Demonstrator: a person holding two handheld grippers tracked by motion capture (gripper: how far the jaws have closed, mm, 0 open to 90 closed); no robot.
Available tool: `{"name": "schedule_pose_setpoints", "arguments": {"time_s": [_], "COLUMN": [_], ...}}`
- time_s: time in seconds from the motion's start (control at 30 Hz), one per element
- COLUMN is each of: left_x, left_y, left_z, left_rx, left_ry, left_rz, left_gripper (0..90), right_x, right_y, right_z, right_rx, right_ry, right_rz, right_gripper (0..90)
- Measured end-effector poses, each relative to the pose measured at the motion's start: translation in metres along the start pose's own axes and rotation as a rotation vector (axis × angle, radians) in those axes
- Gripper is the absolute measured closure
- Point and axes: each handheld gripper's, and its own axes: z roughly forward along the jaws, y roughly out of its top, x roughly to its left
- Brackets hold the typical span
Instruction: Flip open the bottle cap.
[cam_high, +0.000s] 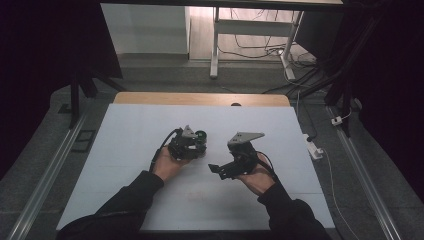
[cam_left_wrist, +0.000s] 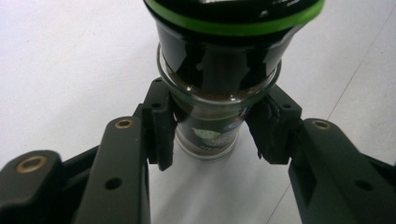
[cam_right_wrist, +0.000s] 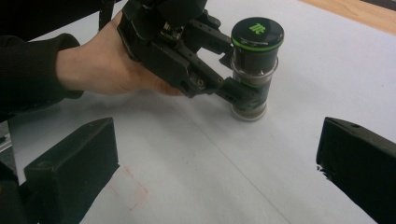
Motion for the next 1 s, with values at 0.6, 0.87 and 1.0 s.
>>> {"name": "schedule_pose_setpoints", "arguments": {"time_s": [0.6, 0.87, 1.0], "left_x": [0.000, 0.000, -0.001], "left_y": [0.000, 0.000, 0.000], "left_z": [0.000, 0.000, 0.000], "left_rx": [0.002, 0.003, 0.000], "left_ry": [0.001, 0.001, 0.001], "left_rz": [0.003, 0.003, -0.002], "left_gripper": [54.3, 54.3, 54.3], "right_x": [-0.014, -0.020, -0.021], "right_y": [0.014, 0.017, 0.018], "right_z": [0.038, 0.044, 0.047], "right_rx": [0.024, 0.021, 0.024], "right_ry": [-0.032, -0.049, -0.038], "right_rz": [0.005, -0.031, -0.055], "right_gripper": [0.0, 17.9, 37.3]}}
